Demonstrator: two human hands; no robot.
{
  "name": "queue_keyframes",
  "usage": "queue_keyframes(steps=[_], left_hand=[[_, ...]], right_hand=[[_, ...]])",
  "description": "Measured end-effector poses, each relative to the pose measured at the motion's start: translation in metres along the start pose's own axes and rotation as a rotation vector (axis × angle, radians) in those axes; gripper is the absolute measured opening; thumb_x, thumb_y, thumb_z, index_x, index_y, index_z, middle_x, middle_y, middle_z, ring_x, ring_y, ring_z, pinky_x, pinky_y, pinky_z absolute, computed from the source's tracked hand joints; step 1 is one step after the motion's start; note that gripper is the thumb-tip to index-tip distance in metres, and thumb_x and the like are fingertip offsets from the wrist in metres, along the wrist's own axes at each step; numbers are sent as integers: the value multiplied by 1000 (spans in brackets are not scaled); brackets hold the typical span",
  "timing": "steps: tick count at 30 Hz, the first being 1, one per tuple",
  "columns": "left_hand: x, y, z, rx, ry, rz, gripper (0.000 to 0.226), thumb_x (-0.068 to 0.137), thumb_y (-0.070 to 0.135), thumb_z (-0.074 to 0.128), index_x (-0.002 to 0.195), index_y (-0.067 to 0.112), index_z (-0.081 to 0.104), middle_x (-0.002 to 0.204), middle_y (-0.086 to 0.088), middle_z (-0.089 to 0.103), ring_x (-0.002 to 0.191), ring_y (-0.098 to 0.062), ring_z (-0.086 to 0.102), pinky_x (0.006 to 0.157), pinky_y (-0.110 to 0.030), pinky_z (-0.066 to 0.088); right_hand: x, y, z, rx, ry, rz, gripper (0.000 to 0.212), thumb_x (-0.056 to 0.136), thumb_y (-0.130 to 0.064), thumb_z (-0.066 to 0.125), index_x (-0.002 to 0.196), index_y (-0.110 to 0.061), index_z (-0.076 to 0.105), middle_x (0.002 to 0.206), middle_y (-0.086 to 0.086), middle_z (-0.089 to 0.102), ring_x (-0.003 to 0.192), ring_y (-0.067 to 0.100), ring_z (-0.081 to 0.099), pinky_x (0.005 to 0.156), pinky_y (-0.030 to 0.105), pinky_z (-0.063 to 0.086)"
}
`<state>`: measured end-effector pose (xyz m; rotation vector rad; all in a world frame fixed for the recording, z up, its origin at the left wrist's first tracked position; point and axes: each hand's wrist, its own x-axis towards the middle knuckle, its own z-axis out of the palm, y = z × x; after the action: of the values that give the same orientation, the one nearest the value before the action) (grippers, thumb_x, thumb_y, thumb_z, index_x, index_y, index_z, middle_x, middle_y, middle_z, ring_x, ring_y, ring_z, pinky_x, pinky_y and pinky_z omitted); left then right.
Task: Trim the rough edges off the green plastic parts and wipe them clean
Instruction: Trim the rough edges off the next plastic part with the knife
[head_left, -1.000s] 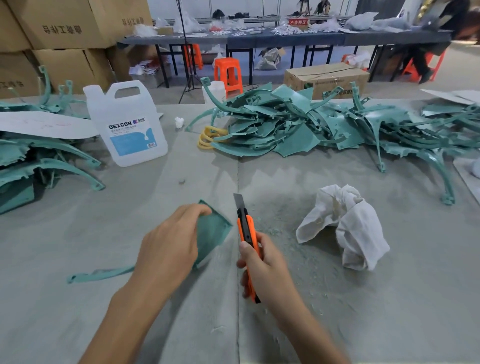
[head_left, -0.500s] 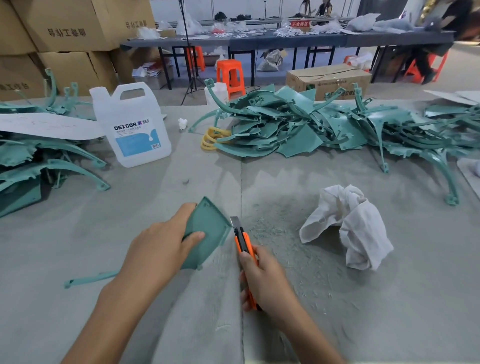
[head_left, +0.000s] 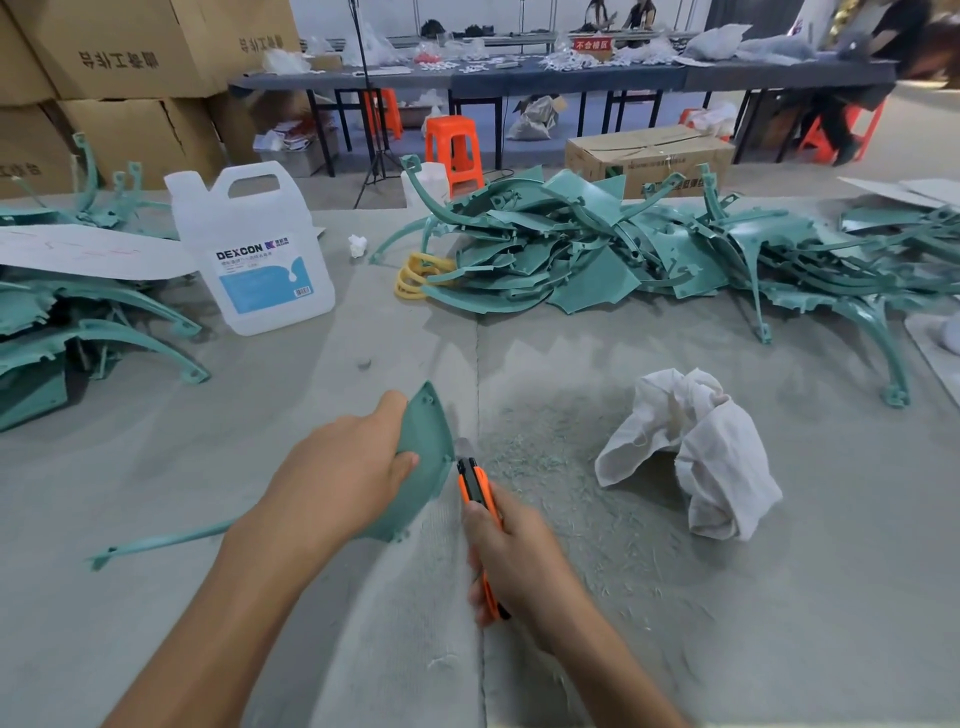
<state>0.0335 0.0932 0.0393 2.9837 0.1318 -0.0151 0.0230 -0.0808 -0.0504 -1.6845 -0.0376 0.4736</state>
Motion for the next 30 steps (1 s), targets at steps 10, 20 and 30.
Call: queue_keyframes(steps=[10,20,30], left_hand=[[4,1,1,17,-40,-12,19,94,38,52,101,28,37,79,-1,55,78,-32,60,65,-38,48],[-1,-2,6,1,41,-12,34,97,42,53,94,24,25,70,-1,40,72,-33,47,61,-38,37],[-9,9,1,33,-5,-5,24,96,26,48,93,19,25,69,-4,45,61,-25,47,53,-37,31]], right_hand=[[-38,-65,6,27,-105,-312,31,103,-37,46,126,-55,56,73,-4,59,45,16,60,39,26,46],[-10,-28,6,235,121,-95,23,107,-31,43,113,-45,61,79,6,56,46,17,54,42,28,47],[5,4,23,127,26,31,16,106,-30,41,102,-31,57,80,10,53,46,23,57,45,32,49]])
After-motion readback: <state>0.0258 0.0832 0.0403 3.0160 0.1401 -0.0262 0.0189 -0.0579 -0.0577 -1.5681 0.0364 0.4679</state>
